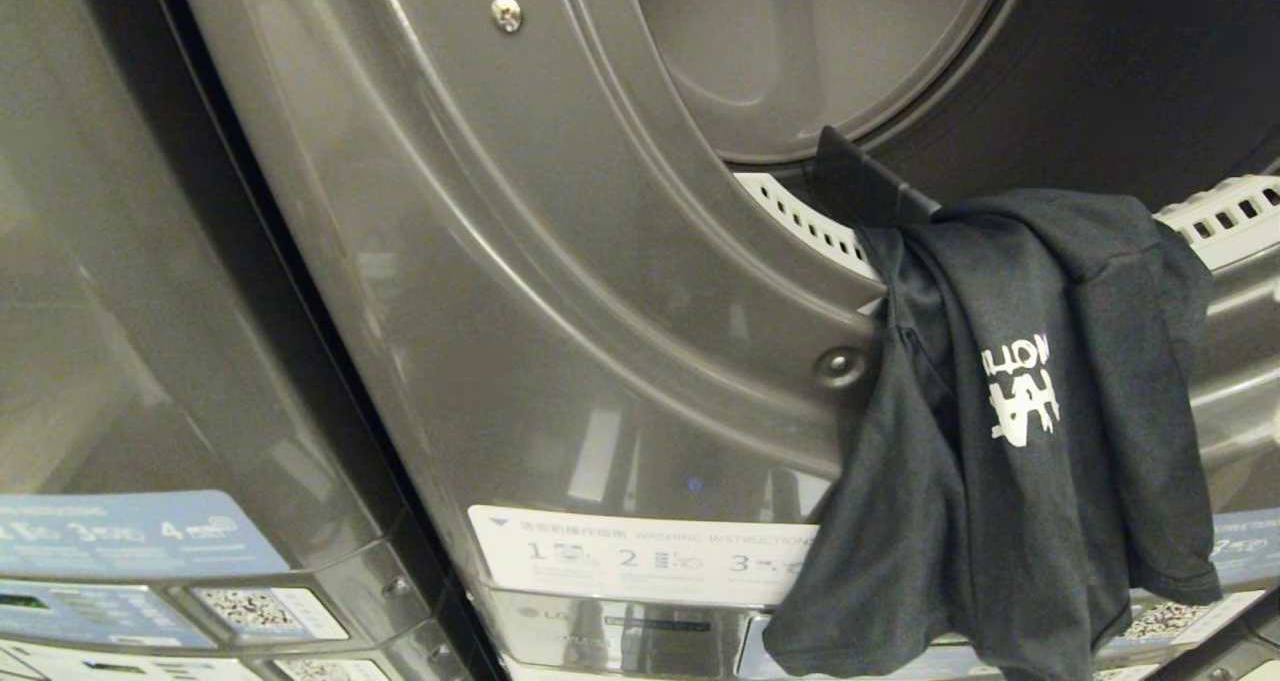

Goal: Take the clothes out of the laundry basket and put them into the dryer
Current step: Put the clothes in the dryer

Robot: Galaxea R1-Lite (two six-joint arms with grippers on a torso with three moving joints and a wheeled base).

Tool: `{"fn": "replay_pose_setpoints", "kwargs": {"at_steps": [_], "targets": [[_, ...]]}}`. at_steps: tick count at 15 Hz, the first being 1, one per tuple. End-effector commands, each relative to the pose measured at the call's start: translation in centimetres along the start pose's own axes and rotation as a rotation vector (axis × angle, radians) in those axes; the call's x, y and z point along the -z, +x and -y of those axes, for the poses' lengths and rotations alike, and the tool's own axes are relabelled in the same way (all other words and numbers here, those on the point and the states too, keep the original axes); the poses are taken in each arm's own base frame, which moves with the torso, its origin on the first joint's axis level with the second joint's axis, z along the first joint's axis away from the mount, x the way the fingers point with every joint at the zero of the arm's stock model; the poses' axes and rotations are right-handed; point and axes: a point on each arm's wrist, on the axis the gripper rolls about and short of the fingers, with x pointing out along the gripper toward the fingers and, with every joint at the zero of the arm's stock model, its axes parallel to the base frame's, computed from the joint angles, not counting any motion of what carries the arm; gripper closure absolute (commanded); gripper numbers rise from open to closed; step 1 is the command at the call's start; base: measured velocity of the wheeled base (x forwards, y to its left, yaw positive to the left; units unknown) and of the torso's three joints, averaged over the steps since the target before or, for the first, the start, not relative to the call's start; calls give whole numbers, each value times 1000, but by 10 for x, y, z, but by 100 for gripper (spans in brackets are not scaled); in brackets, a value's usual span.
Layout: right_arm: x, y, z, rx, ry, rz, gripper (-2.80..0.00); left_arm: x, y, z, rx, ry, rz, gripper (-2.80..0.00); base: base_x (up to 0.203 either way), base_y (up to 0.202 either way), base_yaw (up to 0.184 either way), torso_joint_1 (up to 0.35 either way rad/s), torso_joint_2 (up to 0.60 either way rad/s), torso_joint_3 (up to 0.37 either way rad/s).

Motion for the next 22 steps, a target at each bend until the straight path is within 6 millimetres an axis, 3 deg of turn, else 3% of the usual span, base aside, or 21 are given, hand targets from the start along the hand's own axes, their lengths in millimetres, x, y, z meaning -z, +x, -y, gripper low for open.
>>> {"fn": "replay_pose_setpoints", "kwargs": {"at_steps": [1,6,13,22], "targets": [[12,-19,-5,-13,-16,-48,-280,0,0,0,0,0,2,0,0,0,0,0,0,0],[23,-15,-4,35,-26,-127,-280,0,0,0,0,0,2,0,0,0,0,0,0,0],[54,17,0,50,10,-317,-280,0,0,0,0,0,2,0,0,0,0,0,0,0],[67,25,0,18,18,-375,-280,0,0,0,0,0,2,0,0,0,0,0,0,0]]}}
